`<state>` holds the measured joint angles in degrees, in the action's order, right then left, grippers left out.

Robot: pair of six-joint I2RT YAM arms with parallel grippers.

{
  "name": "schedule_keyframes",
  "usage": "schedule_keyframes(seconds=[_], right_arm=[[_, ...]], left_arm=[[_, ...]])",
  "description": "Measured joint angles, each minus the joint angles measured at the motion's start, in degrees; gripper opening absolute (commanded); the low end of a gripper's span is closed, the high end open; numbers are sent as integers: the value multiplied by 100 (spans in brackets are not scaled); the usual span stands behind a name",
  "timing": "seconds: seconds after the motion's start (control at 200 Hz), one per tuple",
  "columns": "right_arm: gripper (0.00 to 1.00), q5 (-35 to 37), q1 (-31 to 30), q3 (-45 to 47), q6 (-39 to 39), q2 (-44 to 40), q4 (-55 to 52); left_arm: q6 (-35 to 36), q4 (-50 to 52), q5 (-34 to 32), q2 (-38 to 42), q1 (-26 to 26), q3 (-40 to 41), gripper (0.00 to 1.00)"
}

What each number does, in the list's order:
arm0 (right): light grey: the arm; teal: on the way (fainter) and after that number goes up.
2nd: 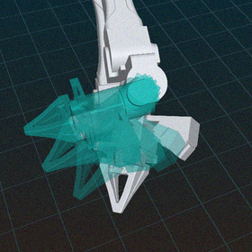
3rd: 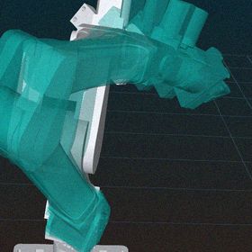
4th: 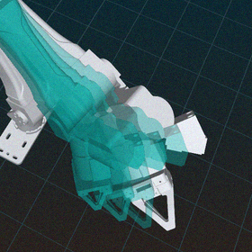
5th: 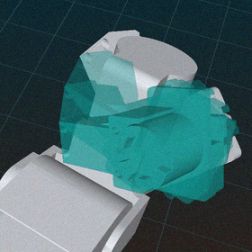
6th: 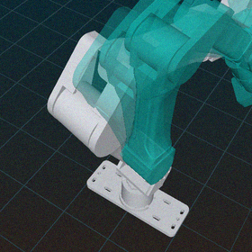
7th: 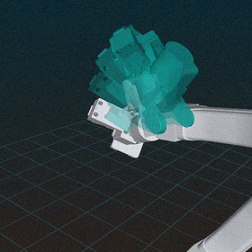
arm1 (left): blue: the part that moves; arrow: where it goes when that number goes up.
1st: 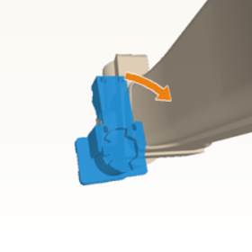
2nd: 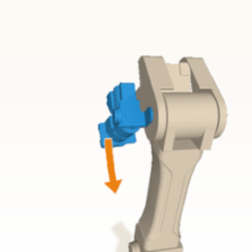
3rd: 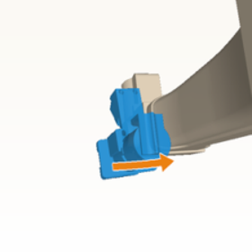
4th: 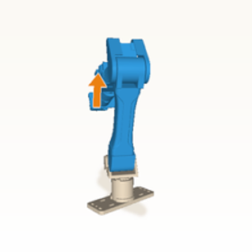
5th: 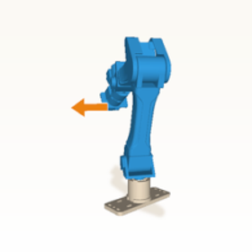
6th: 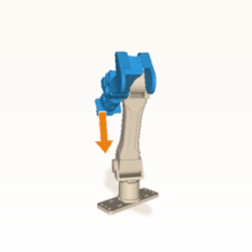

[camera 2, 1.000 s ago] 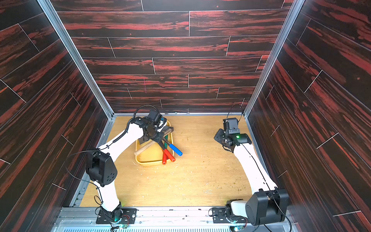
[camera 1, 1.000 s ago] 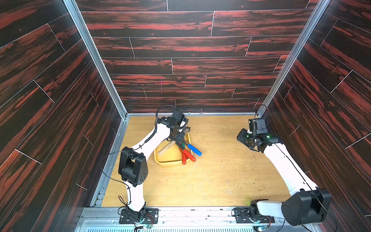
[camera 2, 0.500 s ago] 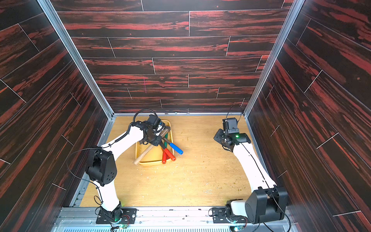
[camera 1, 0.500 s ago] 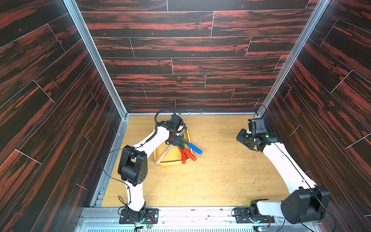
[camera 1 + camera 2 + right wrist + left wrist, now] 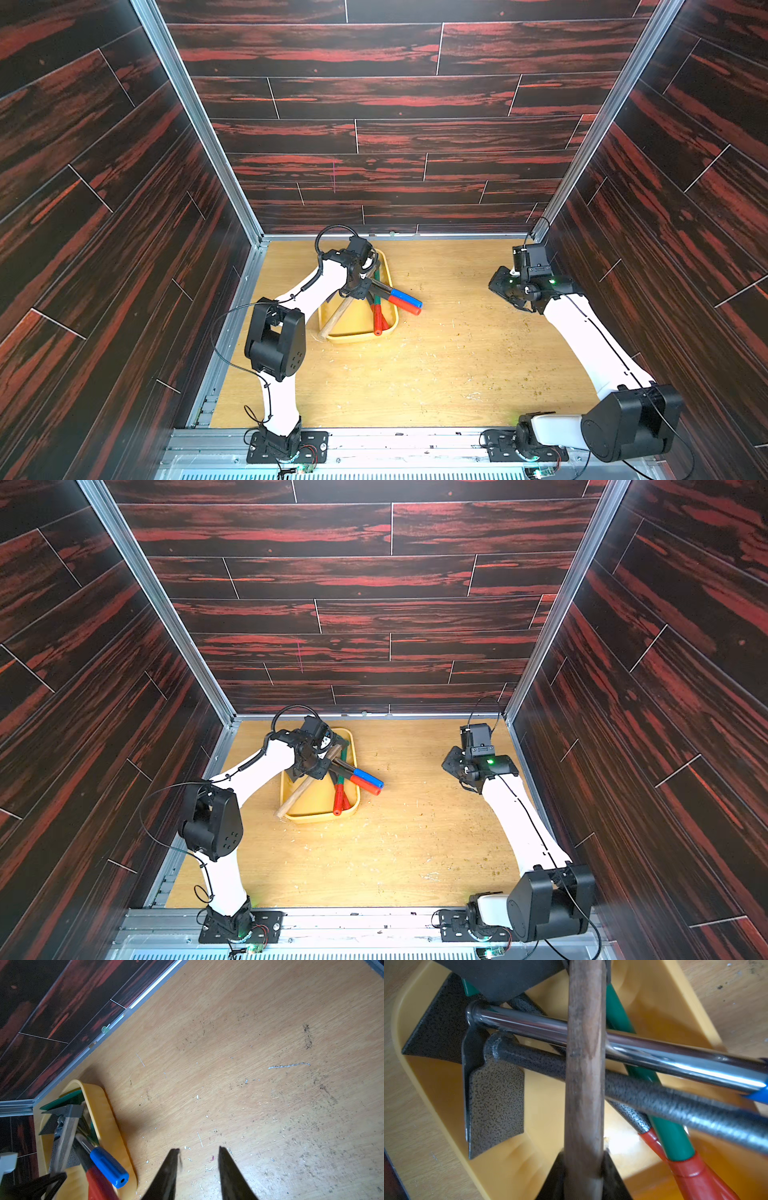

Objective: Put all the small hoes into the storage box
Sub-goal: Place the hoe in the storage box, then adjust the hoe in the storage box.

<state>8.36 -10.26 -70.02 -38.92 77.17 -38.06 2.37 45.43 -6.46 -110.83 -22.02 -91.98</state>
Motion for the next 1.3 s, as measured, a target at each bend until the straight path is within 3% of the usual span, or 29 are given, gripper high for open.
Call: schedule_keyframes(seconds=[0.17, 0.326, 0.506, 0.651, 1.032, 1.298], right_arm=[[36, -2, -2, 0, 4, 0, 0], [37, -20, -92, 0, 103, 0, 46], [37, -236, -448, -170, 417, 118, 232], [37, -553, -872, -739, 776, 691, 433], [36, -1692, -1342, -2065, 1300, 2608, 745], [35, -1825, -1519, -2844, 1412, 3617, 586]], left_arm=[[-138, 4, -188, -111, 76, 0, 77], [-181, 4, -299, -118, 96, 0, 88], [-286, -2, -321, -109, 96, 0, 93], [-531, -13, -328, 101, 96, 2, 93], [-1897, -415, -420, 2243, 96, 793, 86], [-2496, -354, -481, 2638, 96, 1051, 86]])
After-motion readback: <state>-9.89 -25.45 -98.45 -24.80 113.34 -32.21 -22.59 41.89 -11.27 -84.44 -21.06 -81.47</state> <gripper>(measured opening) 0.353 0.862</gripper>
